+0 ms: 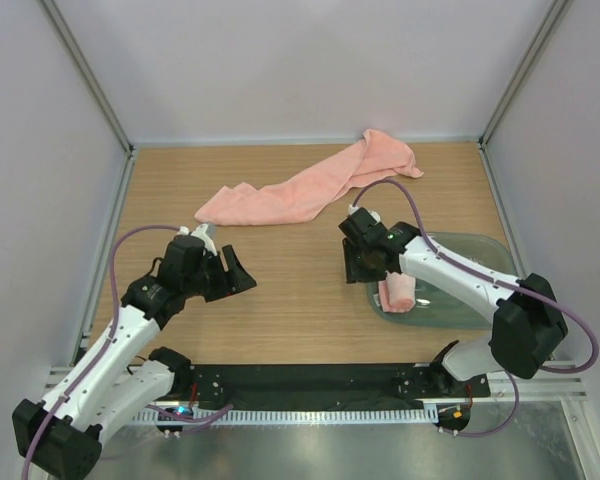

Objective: Roll the towels
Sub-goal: Grab a towel with the left arm

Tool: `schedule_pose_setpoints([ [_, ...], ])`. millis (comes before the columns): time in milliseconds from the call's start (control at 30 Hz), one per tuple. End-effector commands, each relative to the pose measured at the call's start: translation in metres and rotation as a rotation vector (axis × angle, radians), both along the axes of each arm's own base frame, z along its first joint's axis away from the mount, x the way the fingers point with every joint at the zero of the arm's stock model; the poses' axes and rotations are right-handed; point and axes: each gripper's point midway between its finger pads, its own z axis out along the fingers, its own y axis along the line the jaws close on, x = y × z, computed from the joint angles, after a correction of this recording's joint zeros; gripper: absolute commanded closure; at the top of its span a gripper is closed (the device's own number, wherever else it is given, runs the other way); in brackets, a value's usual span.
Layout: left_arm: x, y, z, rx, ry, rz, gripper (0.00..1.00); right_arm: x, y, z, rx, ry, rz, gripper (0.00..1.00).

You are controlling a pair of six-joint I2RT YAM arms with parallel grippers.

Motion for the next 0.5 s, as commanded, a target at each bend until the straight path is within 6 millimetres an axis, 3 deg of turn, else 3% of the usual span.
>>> schedule_pose_setpoints([
  [0,0.005,0.001,0.005,0.009,-0.022,0.002,0.35,-0.008,-0.025,-0.002,-0.064,0.004,-0.027,0.54],
  [267,0.010,0.004,-0.001,0.037,-0.014,0.021,0.35,-0.014,-0.049,-0.003,-0.094,0.002,-0.064,0.53],
  [367,0.020,0.004,-0.008,0.063,-0.003,0.042,0.35,-0.011,-0.052,0.003,-0.060,-0.006,-0.072,0.52],
  [467,0.041,0.004,-0.014,0.097,0.007,0.095,0.34,-0.005,-0.046,0.015,-0.020,-0.033,-0.059,0.45],
])
